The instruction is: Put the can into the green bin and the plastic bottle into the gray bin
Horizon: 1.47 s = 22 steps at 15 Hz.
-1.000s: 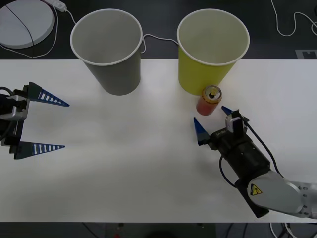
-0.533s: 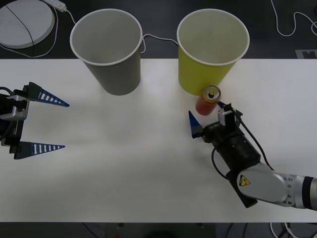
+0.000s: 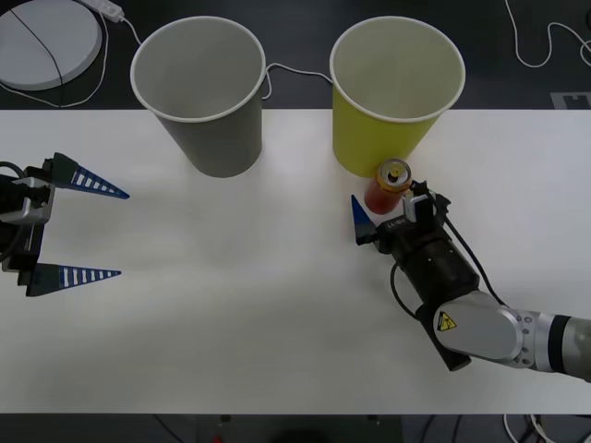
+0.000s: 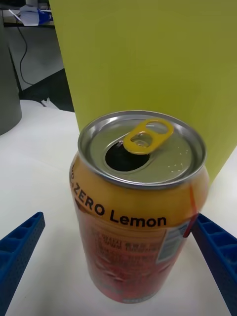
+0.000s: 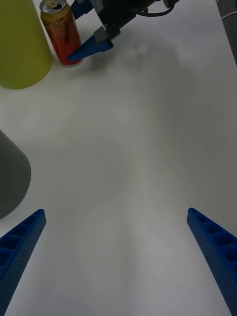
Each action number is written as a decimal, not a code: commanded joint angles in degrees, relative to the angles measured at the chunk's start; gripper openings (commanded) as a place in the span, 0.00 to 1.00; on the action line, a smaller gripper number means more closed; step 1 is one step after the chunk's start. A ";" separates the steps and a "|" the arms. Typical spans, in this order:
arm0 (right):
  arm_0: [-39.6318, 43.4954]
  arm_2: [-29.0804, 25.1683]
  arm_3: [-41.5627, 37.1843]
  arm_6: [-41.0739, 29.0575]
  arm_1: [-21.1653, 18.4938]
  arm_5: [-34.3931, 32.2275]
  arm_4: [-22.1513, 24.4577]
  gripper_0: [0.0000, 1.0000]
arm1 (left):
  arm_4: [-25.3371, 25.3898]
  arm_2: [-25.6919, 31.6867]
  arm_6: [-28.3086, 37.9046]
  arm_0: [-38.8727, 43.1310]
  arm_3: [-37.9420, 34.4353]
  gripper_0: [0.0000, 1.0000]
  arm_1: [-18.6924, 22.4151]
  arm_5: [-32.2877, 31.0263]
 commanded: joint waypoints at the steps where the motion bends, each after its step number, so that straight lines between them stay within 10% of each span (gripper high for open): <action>1: -0.86 0.00 0.57 0.30 0.47 -0.05 -0.95 1.00 | 0.00 0.00 0.00 0.00 0.00 1.00 0.00 0.00; 7: -1.30 0.00 0.74 0.48 0.47 -0.14 -1.04 1.00 | 0.00 0.00 0.00 0.00 0.00 1.00 0.00 0.00; 8: -1.30 0.00 0.66 0.56 0.47 -0.05 -0.95 0.74 | 0.00 0.00 0.00 0.00 0.00 1.00 0.00 0.00; 9: -1.30 0.00 0.66 0.65 0.55 -0.14 -0.95 0.15 | 0.00 0.00 0.00 0.00 0.00 1.00 0.00 0.00; 10: -1.30 0.00 0.66 0.74 0.55 -0.05 -0.95 0.00 | 0.00 0.00 0.00 0.00 0.00 1.00 0.00 0.00; 22: -0.69 0.00 -6.29 1.09 -4.81 -1.81 -0.16 0.00 | 0.00 0.00 0.00 0.00 0.00 1.00 0.00 0.00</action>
